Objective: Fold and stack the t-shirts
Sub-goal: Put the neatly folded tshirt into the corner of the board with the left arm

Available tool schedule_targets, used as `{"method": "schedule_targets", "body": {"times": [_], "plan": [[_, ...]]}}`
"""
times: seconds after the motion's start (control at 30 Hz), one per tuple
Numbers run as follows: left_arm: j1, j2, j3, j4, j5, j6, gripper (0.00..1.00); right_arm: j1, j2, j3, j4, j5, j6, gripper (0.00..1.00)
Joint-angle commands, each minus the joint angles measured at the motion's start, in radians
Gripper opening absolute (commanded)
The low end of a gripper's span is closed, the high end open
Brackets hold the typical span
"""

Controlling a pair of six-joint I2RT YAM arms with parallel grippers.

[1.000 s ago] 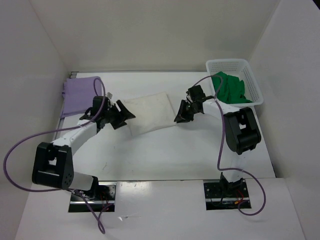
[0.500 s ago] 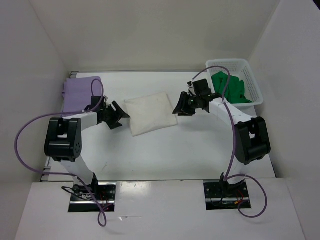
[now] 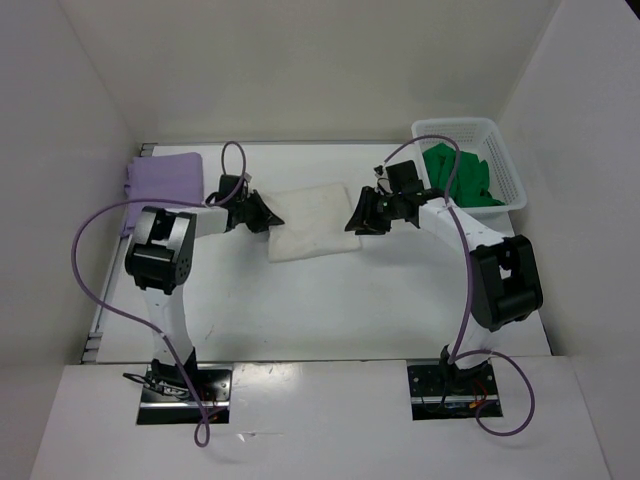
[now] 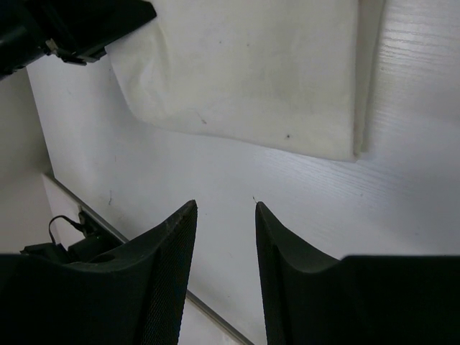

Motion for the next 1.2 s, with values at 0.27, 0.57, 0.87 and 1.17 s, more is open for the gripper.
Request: {"method": "schedule_targets", "body": {"times": [0.27, 0.57, 0.87, 1.17], "plan": [[0.042, 0.048, 0.661, -0.204, 0.020, 0.013, 0.00, -0.063, -0.047, 0.034, -0.024, -0.013, -0.027, 0.44], [0.346, -0.205, 0.471, -0.097, -0.072, -0.048, 0.23, -0.073, -0.018, 0.053, -0.057, -0.025, -0.061, 0.44], [0.542, -0.581, -0.209, -0.032, -0.248, -0.136, 1.00, -0.073, -0.018, 0.025, -0.057, -0.047, -0.070, 0.44], [0.353, -0.688, -0.282, -0.141, -0.102, -0.009, 1.00, -0.073, 0.028, 0.145, -0.037, 0.035, 0.057, 0.05]]}}
